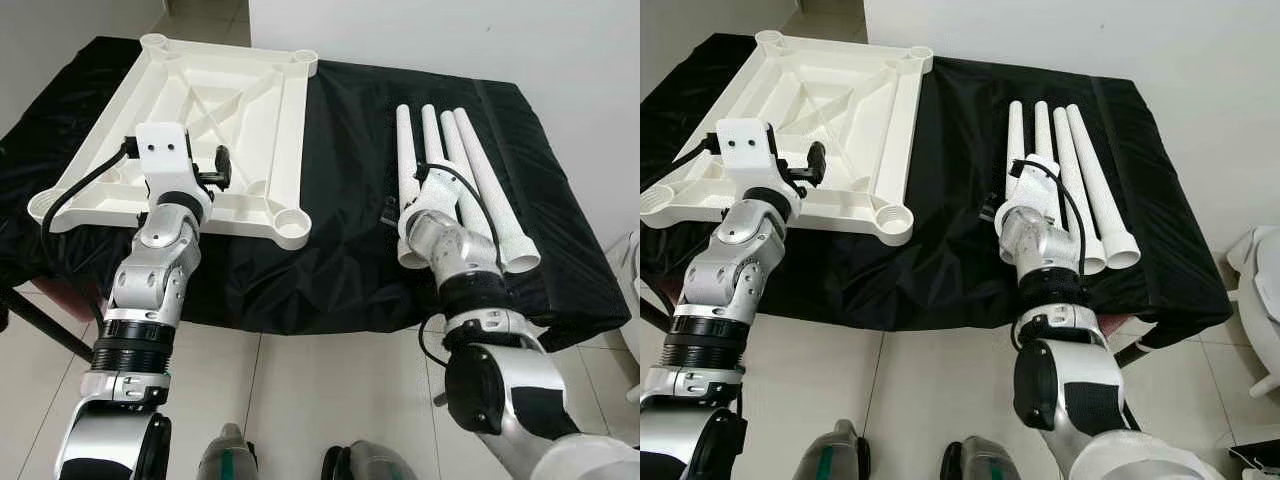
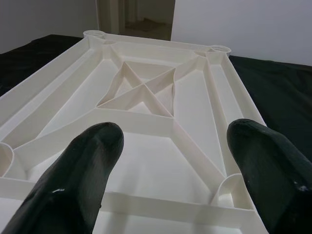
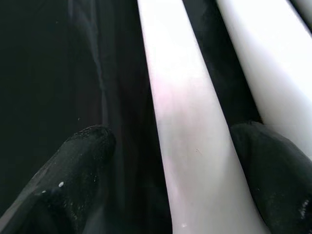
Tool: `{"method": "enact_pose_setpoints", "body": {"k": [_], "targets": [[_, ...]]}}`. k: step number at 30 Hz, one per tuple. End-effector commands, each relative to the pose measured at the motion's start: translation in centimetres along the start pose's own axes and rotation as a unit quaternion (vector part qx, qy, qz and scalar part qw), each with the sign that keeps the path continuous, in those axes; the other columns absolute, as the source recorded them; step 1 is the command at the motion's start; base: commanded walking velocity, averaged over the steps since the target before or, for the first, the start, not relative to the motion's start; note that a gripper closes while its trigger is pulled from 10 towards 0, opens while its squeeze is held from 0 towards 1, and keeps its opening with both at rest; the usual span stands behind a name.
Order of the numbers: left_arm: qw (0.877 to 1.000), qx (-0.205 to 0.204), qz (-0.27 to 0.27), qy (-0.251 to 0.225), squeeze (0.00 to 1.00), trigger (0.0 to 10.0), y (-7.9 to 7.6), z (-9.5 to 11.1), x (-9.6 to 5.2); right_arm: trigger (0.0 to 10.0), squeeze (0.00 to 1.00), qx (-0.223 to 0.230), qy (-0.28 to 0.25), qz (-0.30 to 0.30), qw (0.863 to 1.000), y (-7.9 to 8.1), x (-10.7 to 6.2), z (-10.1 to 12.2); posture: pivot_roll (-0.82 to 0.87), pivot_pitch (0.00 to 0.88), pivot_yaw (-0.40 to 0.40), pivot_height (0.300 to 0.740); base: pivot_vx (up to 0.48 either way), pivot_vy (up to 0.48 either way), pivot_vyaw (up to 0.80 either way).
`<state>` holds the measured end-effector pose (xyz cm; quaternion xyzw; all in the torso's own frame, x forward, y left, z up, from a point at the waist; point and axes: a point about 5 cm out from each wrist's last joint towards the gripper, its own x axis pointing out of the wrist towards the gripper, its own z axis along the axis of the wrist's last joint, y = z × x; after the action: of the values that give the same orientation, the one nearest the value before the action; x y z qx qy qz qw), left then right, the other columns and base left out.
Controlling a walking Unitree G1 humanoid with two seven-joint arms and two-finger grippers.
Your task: Building children table
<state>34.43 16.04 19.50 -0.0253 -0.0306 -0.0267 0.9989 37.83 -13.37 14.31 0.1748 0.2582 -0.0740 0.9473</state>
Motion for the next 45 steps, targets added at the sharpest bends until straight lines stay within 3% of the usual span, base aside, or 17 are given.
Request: {"method": "enact_pose_setpoints", "body": {"k": [1,15,16,17,18,19,20,32,36,39,40,41,45], "targets": [[1.0,0.005,-0.022,-0.004,0.0,10.0,-0.4,0.4,0.1,10.0,0.0,0.009,0.081,0.006,0.997,-0.2,0.4,-3.2,0.02,0.0,-0.035,0.74,0.0,0.0,0.0],[1.0,0.003,-0.018,-0.007,0.0,10.0,-0.2,0.7,0.1,10.0,0.0,0.011,0.174,0.017,0.984,0.0,0.3,-5.2,0.03,0.0,-0.041,0.74,0.0,0.0,0.0],[1.0,0.003,-0.017,-0.007,0.0,10.0,-0.2,0.7,0.1,8.2,0.0,0.015,0.18,0.014,0.983,-0.1,0.4,-5.4,0.03,0.0,-0.041,0.74,0.0,0.0,0.0],[1.0,0.003,-0.017,-0.007,0.0,10.0,-0.2,0.7,0.1,8.2,0.0,0.015,0.18,0.014,0.983,-0.1,0.4,-5.4,0.03,0.0,-0.041,0.74,0.0,0.0,0.0],[1.0,0.003,-0.017,-0.007,0.0,10.0,-0.2,0.7,0.1,3.1,0.0,0.022,0.187,0.01,0.982,-0.2,0.4,-5.6,0.03,0.0,-0.043,0.74,0.0,0.0,0.0],[1.0,0.002,-0.016,-0.007,0.0,10.0,-0.2,0.7,0.1,1.1,0.0,0.026,0.193,0.004,0.981,-0.5,0.4,-5.7,0.03,0.0,-0.043,0.74,0.0,0.0,0.0],[1.0,0.003,-0.016,-0.008,0.0,10.0,-0.2,0.8,0.1,0.0,0.0,0.031,0.198,0.001,0.98,-0.6,0.5,-5.8,0.03,0.0,-0.042,0.74,0.0,0.0,0.0],[1.0,0.004,-0.017,-0.009,0.0,10.0,0.0,0.9,0.1,0.0,0.0,0.036,0.209,0.001,0.977,-0.8,0.4,-5.8,0.03,0.0,-0.038,0.74,0.0,0.0,0.0],[1.0,-0.003,-0.019,-0.007,0.0,10.0,-0.1,0.9,0.0,0.0,0.0,0.03,0.13,0.04,0.99,0.3,0.3,-3.8,0.03,0.0,-0.037,0.74,0.0,0.0,0.0],[1.0,-0.007,-0.02,-0.008,0.0,10.0,-0.1,0.9,0.0,0.0,0.0,0.031,0.108,0.05,0.992,0.6,0.2,-3.3,0.03,0.0,-0.037,0.74,0.0,0.0,0.0],[1.0,-0.01,-0.021,-0.008,0.0,10.0,-0.2,0.9,0.0,1.0,0.0,0.026,0.087,0.065,0.994,1.0,0.1,-2.6,0.03,0.0,-0.036,0.74,0.0,0.0,0.0],[1.0,-0.015,-0.025,-0.008,0.0,10.0,-0.3,1.0,0.1,10.0,0.0,0.027,0.023,0.092,0.995,1.4,-0.2,-1.1,0.03,0.0,-0.036,0.74,0.0,0.0,0.0],[0.999,-0.018,-0.031,-0.01,0.0,10.0,-0.5,1.1,0.1,10.0,0.0,0.031,-0.04,0.116,0.992,1.4,-0.6,0.5,0.03,0.0,-0.037,0.74,0.0,0.0,0.0]]}}
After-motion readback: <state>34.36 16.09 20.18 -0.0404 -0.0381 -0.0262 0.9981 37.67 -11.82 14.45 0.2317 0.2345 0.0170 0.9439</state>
